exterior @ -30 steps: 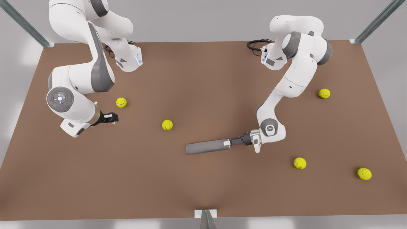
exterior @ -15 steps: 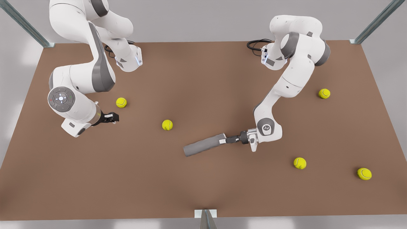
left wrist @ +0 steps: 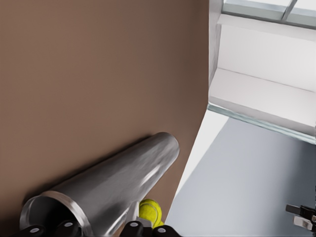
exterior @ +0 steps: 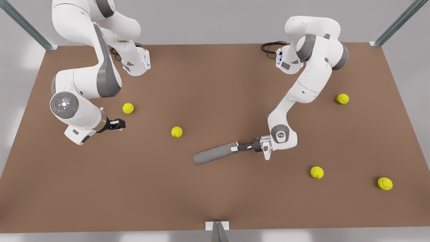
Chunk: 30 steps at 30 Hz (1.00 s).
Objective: Put the tennis tube upright
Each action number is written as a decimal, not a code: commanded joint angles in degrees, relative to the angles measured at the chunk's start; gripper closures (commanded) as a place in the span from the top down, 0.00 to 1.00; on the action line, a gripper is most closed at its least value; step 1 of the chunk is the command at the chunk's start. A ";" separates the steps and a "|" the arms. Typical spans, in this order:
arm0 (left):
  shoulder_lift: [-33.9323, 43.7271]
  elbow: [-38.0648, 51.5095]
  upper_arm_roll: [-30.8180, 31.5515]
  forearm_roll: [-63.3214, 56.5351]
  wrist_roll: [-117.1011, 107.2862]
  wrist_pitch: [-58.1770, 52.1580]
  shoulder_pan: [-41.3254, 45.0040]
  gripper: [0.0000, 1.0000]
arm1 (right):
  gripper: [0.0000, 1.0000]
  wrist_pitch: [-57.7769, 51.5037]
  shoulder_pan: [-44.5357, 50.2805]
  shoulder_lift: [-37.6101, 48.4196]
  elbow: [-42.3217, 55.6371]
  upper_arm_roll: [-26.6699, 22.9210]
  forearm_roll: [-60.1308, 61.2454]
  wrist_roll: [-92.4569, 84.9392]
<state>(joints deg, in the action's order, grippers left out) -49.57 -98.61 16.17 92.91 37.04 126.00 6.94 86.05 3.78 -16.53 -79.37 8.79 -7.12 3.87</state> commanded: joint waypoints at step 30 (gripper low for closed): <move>2.20 0.44 0.88 -0.27 -5.49 -0.41 -0.26 0.28 | 1.00 0.08 -0.09 0.00 0.00 0.00 -0.09 0.00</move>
<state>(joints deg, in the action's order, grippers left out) -47.37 -98.09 17.04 92.71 31.55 125.60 6.69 86.12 3.76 -16.53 -79.37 8.79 -7.21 3.87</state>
